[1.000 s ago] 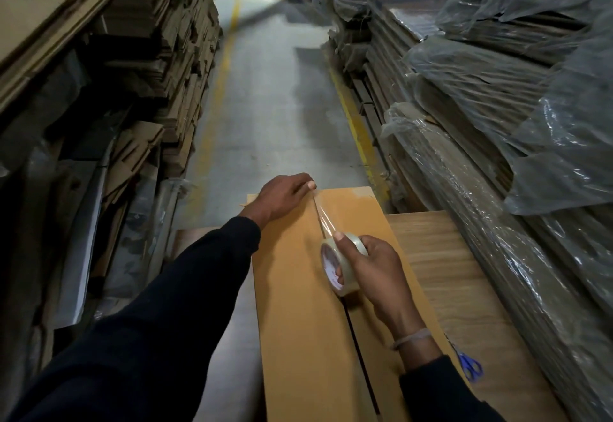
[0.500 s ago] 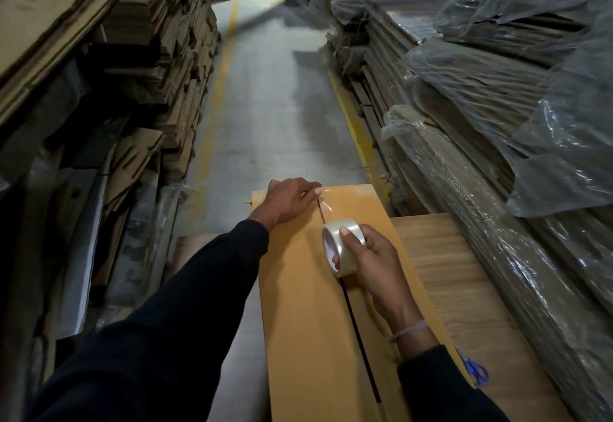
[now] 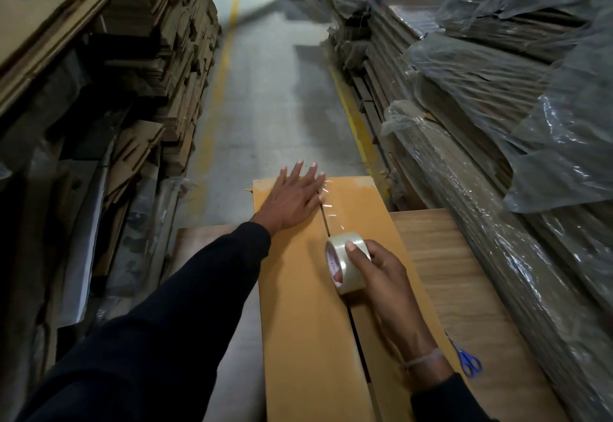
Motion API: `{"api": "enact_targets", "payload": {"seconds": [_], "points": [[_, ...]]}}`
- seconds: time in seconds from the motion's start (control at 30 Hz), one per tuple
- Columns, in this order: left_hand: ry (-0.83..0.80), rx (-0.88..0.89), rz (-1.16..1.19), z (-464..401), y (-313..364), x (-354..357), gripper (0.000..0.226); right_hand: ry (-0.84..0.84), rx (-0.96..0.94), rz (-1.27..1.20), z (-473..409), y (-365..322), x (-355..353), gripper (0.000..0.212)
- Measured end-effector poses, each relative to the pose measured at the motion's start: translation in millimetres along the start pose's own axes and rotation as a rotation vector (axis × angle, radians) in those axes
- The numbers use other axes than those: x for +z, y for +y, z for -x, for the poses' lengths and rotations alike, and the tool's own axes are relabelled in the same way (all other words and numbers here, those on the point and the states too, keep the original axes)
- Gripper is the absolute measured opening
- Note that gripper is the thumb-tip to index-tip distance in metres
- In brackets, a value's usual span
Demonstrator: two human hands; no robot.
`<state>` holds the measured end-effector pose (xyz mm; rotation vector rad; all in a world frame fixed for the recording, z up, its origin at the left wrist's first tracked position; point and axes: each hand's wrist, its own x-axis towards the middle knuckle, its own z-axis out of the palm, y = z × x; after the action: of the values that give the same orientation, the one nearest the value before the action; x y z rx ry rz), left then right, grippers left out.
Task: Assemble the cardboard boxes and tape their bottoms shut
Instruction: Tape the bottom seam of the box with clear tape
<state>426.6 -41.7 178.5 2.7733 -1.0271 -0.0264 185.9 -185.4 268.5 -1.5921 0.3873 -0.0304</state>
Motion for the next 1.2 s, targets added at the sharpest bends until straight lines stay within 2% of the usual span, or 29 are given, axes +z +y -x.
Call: {"api": "enact_targets", "payload": {"seconds": [0.1,0.2,0.37,0.43,0.6,0.73,0.9,1.07,1.2], "points": [[-0.010,0.160,0.069,15.9,3.4,5.1,0.071,-0.035,-0.005,-0.017,8.3,6.3,-5.7,0.026],[-0.024,0.158,0.112,22.1,4.0,6.9,0.065,-0.008,-0.038,0.082,15.6,10.0,-3.9,0.035],[-0.021,0.133,0.106,25.7,10.9,1.9,0.067,0.043,0.020,0.167,33.8,1.7,0.2,0.051],[-0.018,0.144,0.143,31.4,14.0,2.3,0.067,0.040,0.042,0.152,38.7,3.3,-2.2,0.047],[-0.003,0.172,0.235,53.7,22.9,5.7,0.070,0.017,0.058,0.131,49.5,5.8,-10.7,0.018],[0.001,0.184,0.283,70.1,35.3,1.8,0.074,0.036,0.039,0.186,47.8,-0.3,-10.8,0.019],[-0.018,0.260,0.192,76.3,39.2,5.7,0.071,0.054,0.085,0.171,44.4,-0.2,-8.0,0.027],[-0.050,0.264,0.067,76.2,40.0,9.4,0.071,0.012,0.076,0.136,54.5,7.4,-10.4,0.015],[-0.068,0.255,0.028,75.0,41.6,8.6,0.077,0.029,-0.007,0.213,67.6,16.5,-16.7,0.018]]}}
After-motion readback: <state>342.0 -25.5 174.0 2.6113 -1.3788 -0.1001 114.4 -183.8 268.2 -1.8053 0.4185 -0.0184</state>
